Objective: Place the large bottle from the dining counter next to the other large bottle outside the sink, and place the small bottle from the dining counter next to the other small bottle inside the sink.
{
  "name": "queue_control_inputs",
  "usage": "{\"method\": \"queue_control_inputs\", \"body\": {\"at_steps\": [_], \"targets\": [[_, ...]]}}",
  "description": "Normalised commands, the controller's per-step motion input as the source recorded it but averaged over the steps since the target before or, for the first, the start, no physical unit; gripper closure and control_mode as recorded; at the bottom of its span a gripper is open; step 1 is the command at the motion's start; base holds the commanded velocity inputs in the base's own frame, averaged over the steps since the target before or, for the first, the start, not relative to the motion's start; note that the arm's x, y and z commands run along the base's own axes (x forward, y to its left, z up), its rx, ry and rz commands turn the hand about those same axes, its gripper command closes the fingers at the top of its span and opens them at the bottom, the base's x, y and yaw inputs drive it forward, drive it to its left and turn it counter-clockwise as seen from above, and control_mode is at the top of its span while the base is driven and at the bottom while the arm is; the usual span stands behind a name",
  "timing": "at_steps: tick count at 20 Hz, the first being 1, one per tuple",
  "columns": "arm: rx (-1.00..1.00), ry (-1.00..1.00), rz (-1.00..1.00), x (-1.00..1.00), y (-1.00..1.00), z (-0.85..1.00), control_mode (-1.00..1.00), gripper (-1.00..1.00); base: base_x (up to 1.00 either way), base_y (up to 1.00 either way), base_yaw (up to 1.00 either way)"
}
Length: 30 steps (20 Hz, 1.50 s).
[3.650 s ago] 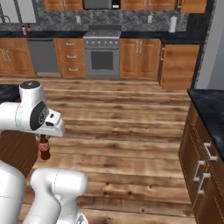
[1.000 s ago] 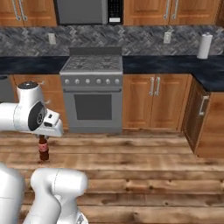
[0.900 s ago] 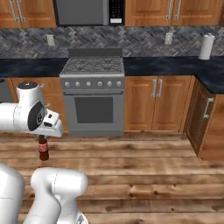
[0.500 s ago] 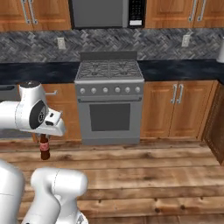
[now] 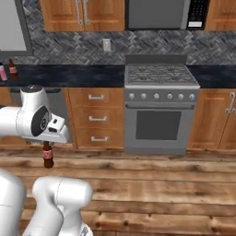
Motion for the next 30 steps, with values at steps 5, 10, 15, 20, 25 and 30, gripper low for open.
{"method": "queue_control_inputs", "body": {"at_steps": [5, 10, 15, 20, 25, 30], "targets": [[0.00, 0.00, 0.00, 0.00, 0.00, 0.00, 1.00, 1.00, 0.43, 0.97, 0.14], [0.00, 0.00, 0.00, 0.00, 0.00, 0.00, 1.00, 1.00, 1.00, 1.00, -0.02], [0.00, 0.00, 0.00, 0.00, 0.00, 0.00, 1.00, 1.00, 0.98, 1.00, -0.03], [0.00, 0.00, 0.00, 0.00, 0.00, 0.00, 1.00, 1.00, 0.68, 1.00, 0.00], [0.00, 0.00, 0.00, 0.00, 0.00, 0.00, 1.00, 1.00, 0.46, 1.00, 0.00], [0.00, 0.00, 0.00, 0.00, 0.00, 0.00, 1.00, 1.00, 0.01, 0.96, 0.00]]}}
